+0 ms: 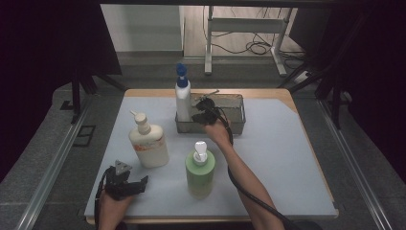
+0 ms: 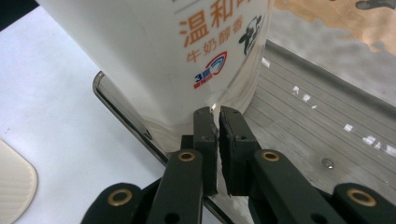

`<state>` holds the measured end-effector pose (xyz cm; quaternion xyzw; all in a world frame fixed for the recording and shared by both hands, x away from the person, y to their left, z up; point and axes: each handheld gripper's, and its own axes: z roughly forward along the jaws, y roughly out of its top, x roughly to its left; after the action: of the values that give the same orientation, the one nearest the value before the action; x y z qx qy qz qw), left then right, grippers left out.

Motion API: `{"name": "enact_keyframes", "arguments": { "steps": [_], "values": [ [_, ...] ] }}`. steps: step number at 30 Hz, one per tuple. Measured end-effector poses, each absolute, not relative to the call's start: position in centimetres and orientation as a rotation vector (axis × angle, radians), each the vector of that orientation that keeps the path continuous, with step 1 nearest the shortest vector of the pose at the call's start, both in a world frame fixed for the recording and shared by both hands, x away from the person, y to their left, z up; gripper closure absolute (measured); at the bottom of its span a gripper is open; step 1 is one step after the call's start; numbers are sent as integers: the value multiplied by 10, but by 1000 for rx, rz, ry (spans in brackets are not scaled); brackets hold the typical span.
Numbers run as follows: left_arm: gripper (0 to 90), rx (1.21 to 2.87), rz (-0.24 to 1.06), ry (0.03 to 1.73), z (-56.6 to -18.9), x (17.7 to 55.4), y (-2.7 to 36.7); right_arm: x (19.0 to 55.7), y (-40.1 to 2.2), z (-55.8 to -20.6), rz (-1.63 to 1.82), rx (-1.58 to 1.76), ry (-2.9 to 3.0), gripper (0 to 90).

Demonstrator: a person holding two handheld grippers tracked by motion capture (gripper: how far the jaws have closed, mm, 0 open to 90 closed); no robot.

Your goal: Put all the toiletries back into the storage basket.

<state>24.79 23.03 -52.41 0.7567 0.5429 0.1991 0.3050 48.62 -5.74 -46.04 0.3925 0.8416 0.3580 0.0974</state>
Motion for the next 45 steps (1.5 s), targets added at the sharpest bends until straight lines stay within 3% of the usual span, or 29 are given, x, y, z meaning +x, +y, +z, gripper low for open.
{"name": "enact_keyframes", "arguments": {
  "steps": [7,23,45],
  "values": [
    [121,2003,527,1438,-524,248,230,483,-60,-455,1073,1133,2487,793],
    [121,2002,527,1437,-524,248,230,474,-86,-441,1114,1070,2438,490],
    [121,1999,527,1437,-524,248,230,449,-107,-425,1119,960,2465,306]
  ]
}}
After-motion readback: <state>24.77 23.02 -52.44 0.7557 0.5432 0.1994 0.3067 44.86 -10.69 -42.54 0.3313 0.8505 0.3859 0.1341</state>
